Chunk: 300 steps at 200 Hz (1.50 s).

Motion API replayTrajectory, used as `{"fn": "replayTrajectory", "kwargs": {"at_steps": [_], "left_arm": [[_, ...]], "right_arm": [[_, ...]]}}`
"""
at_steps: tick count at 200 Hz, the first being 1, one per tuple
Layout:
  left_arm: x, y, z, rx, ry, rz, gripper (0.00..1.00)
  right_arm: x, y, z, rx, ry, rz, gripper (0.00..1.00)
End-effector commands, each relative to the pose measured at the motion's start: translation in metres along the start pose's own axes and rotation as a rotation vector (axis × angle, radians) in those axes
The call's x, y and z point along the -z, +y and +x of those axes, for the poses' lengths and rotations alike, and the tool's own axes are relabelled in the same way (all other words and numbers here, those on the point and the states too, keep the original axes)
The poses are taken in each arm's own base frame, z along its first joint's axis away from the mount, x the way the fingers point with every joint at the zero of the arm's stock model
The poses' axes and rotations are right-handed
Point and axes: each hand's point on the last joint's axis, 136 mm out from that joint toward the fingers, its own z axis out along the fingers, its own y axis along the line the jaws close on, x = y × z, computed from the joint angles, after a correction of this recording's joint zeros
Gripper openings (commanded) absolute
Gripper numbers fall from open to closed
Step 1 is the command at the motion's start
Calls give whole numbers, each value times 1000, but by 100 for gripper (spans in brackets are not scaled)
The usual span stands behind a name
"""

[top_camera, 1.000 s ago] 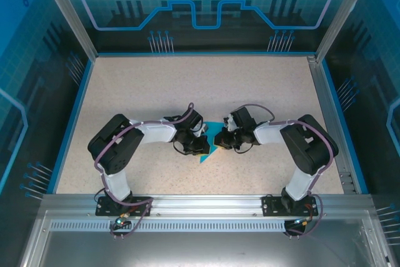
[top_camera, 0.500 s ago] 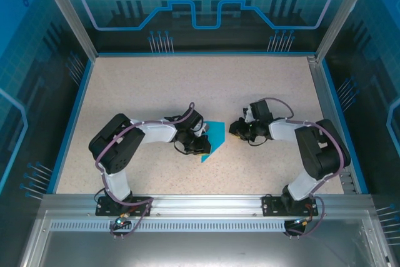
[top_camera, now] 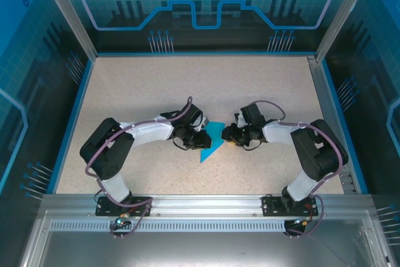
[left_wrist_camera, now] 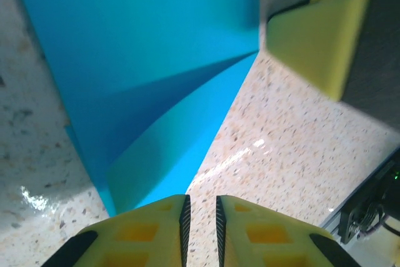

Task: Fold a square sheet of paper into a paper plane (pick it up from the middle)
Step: Third fold the triangle at the center of the table, then fourth fold the wing at the center of the table.

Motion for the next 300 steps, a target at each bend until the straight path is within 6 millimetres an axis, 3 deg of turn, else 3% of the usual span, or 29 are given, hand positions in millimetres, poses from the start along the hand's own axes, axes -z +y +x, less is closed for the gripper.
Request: {"fn": "replayTrajectory", "kwargs": {"at_steps": [1,38,75,155,207,260,300], "left_arm": [[9,3,-6,-26,-38,-61,22],[5,14,-19,-20,-74,-129,21],[-7,33,-28,19,-81,-189,18],[-19,49,-20,34,-32,-225,15],[-20,47,-20,40,-29,-211,15],[-16,43,-20,34,-38,-201,16],[-3,23,-27,1,-81,-138,20]], "right_arm": [[-8,0,10,-22,37,5,35],[-9,15,9,-22,44,-59,34],[-8,14,9,-30,38,-44,33],[-2,12,7,-49,14,-15,36],[-7,23,7,-104,28,-83,34],[8,33,0,-82,-18,-94,33],[0,33,1,-89,5,-101,32]]}}
